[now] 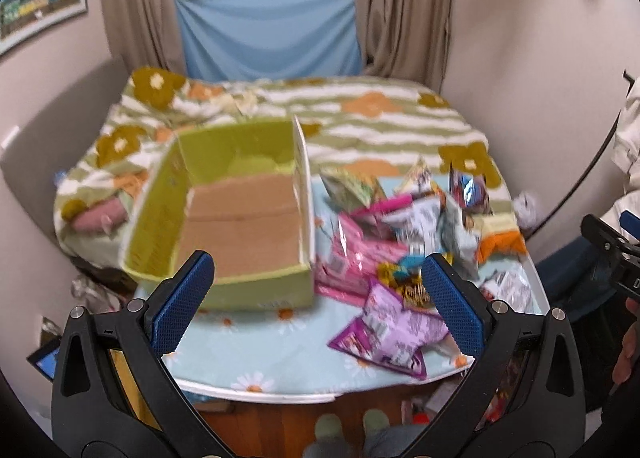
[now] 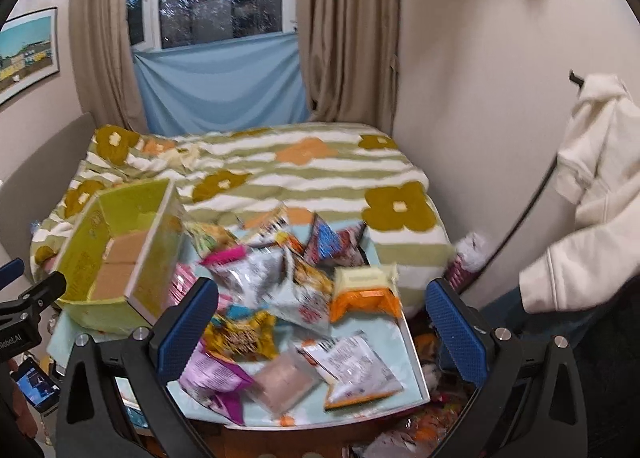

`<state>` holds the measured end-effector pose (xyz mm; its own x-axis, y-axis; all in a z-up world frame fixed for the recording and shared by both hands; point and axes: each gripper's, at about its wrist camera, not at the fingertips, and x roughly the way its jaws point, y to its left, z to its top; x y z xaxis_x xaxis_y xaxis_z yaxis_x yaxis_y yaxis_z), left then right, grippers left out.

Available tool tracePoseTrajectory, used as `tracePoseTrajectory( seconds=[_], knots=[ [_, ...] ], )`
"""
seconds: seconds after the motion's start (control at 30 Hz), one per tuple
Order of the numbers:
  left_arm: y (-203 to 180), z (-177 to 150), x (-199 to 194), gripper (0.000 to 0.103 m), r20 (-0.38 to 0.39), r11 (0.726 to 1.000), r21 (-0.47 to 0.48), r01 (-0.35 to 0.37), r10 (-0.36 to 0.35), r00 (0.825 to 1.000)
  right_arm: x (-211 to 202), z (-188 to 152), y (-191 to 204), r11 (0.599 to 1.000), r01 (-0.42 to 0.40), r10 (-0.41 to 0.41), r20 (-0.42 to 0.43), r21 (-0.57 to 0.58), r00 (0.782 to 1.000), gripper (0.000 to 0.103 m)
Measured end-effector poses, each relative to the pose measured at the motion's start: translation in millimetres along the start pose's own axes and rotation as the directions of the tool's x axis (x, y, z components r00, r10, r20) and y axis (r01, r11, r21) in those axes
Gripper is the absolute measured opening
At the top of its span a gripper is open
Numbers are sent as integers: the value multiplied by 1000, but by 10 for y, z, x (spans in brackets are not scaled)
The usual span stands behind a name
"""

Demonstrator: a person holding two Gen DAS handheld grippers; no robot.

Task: Organize snacks
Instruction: 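Grasp the purple snack bag with the left tool while the right tool grasps the white bag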

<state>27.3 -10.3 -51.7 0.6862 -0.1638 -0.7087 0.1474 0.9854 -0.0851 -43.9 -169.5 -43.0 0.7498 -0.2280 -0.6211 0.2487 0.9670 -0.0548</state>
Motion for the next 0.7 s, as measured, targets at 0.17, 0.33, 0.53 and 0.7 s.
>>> tracePoseTrajectory(
  seconds=[0.17, 0.33, 0.53, 0.7],
  knots=[
    [-245, -263, 309, 103, -14, 997, 74, -10, 11, 1000, 282, -301, -304, 1000, -7, 8, -86, 13, 996, 103],
    [-545, -596, 685, 103, -66, 980, 201, -6, 20, 998, 675, -502, -534, 999, -37, 34, -166, -14, 986, 103],
    [-693, -922, 1211, 103, -175, 954, 291, 73, -22, 984, 1097, -768, -613, 995, -98, 87, -252, -32, 964, 103],
    [-767, -1109, 1484, 103, -219, 915, 380, 134, -51, 974, 1431, -963, -566, 985, -156, 126, -314, -75, 941, 103]
  ],
)
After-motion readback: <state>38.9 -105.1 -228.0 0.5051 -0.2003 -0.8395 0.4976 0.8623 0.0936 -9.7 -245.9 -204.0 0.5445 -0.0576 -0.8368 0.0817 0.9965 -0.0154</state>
